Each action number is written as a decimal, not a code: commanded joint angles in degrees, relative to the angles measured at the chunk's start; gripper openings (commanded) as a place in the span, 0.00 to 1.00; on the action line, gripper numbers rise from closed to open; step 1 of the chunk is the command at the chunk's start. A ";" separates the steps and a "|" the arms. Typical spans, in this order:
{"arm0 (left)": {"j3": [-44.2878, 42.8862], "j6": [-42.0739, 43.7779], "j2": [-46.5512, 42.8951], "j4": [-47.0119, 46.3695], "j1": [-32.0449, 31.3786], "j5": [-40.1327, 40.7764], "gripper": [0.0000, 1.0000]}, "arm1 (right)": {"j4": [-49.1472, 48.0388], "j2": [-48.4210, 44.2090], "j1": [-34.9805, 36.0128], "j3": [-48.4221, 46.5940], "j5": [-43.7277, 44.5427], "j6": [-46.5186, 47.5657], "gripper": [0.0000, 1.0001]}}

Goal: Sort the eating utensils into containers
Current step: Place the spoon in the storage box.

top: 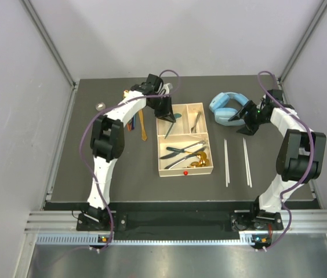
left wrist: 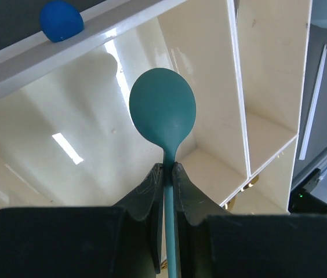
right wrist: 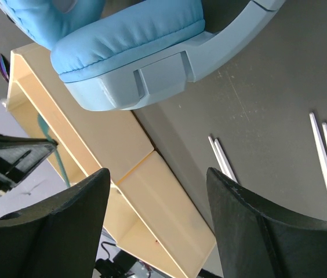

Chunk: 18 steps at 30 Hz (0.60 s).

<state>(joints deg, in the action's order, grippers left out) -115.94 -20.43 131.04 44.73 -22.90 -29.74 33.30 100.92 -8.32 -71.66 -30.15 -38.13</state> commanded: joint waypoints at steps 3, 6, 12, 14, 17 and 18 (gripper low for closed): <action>-3.76 -2.95 4.83 -0.96 0.66 -4.80 0.01 | -1.66 -0.29 -0.03 -2.96 -1.05 -0.19 0.68; -4.56 -3.39 6.50 -0.78 0.84 -6.12 0.10 | -1.40 -0.38 -0.03 -2.96 -0.96 -0.19 0.68; -5.26 -2.87 5.72 -0.70 1.01 -5.15 0.32 | -1.39 -0.47 -0.03 -2.79 -0.61 -0.28 0.68; -5.96 -2.95 5.28 -0.78 1.01 -5.16 0.42 | -1.48 -0.47 -0.03 -2.61 -0.61 -0.28 0.68; -7.62 -2.69 4.75 -0.87 1.10 -4.98 0.51 | -1.66 -0.38 0.05 -2.61 -0.52 -0.45 0.68; -8.16 -2.52 4.66 -0.79 1.10 -4.63 0.52 | -1.66 -0.29 0.05 -2.70 -0.52 -0.54 0.68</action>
<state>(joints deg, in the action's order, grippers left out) -120.05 -23.86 137.58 44.77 -22.02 -34.24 32.97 100.92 -8.32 -71.81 -30.28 -38.15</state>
